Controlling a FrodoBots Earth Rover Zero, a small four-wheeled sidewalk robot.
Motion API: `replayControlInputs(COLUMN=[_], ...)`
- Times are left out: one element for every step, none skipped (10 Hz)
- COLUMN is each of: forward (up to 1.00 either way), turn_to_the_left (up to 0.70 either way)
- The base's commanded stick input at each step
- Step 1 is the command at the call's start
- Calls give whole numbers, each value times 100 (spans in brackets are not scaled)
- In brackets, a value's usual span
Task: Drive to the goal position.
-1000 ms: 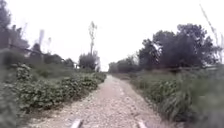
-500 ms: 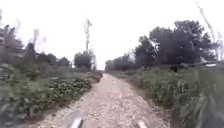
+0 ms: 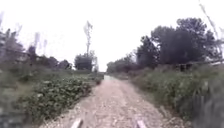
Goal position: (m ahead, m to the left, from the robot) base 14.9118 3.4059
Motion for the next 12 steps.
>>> replayControlInputs(forward=[70, 70, 70, 70, 70, 70, 70, 70, 70, 70, 70, 70], turn_to_the_left=[-10, -22, -35, -11, 0, 0, 0, 0, 0, 0, 0, 0])
